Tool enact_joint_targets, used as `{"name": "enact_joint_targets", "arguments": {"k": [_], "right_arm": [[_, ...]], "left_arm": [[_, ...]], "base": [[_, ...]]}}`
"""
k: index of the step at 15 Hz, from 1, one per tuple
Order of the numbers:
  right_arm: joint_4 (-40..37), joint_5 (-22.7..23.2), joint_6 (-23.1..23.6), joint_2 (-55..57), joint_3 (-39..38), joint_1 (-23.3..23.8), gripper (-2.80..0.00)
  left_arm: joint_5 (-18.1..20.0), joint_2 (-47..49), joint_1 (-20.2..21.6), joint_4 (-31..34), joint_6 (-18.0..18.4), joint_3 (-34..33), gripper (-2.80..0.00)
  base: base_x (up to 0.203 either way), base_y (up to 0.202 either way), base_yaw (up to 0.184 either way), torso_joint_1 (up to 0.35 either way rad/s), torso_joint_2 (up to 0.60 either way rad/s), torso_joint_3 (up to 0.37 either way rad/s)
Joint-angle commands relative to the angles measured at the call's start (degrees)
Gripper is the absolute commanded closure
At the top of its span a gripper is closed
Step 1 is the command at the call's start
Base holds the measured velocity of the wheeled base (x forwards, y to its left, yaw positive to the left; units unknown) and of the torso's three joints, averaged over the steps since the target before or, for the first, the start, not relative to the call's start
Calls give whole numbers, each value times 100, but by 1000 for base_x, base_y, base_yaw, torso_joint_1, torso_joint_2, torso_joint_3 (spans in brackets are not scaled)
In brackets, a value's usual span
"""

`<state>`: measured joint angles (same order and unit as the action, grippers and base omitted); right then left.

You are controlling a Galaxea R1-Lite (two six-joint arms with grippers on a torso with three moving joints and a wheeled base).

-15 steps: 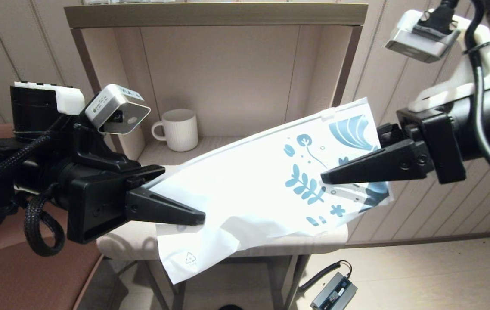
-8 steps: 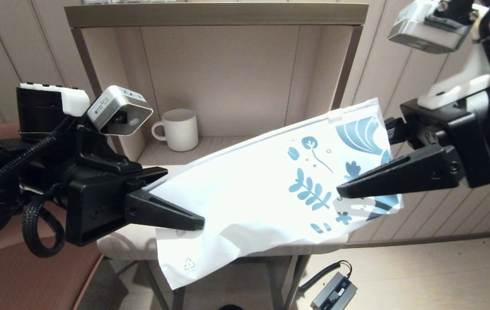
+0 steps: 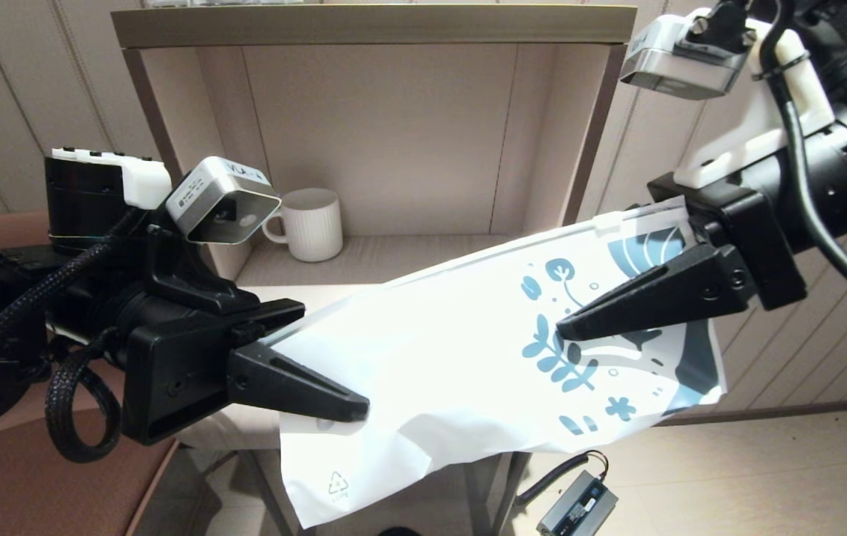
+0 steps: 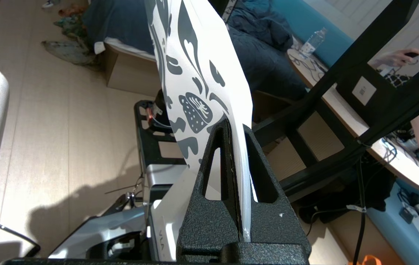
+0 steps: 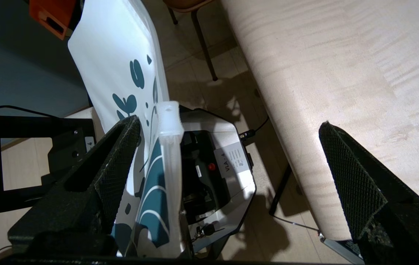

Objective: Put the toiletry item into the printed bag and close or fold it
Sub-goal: Hand it to the other hand

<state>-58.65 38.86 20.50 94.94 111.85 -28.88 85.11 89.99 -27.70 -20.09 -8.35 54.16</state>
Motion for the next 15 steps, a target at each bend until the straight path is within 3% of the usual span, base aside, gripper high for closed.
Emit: {"name": "enact_joint_targets", "arguments": {"k": [1,13,14,15], "right_arm": [[-38,20,15,19,4,-4,-280],[-314,113,164,-113,3,-39,-275],[-314,113,164,-95,-5,-43,0],[-314,113,164,-81,-5,-48,0]], "left_arm": [[49,1,1,-12,-9,-2,0],[49,27,1,-99,9,-81,0],[49,27,-7,-100,9,-78,0],[47,27,-6,-100,9,-73,0]], "base": [[0,0,0,0,0,0],[0,0,0,0,0,0],[0,0,0,0,0,0],[0,0,0,0,0,0]]}}
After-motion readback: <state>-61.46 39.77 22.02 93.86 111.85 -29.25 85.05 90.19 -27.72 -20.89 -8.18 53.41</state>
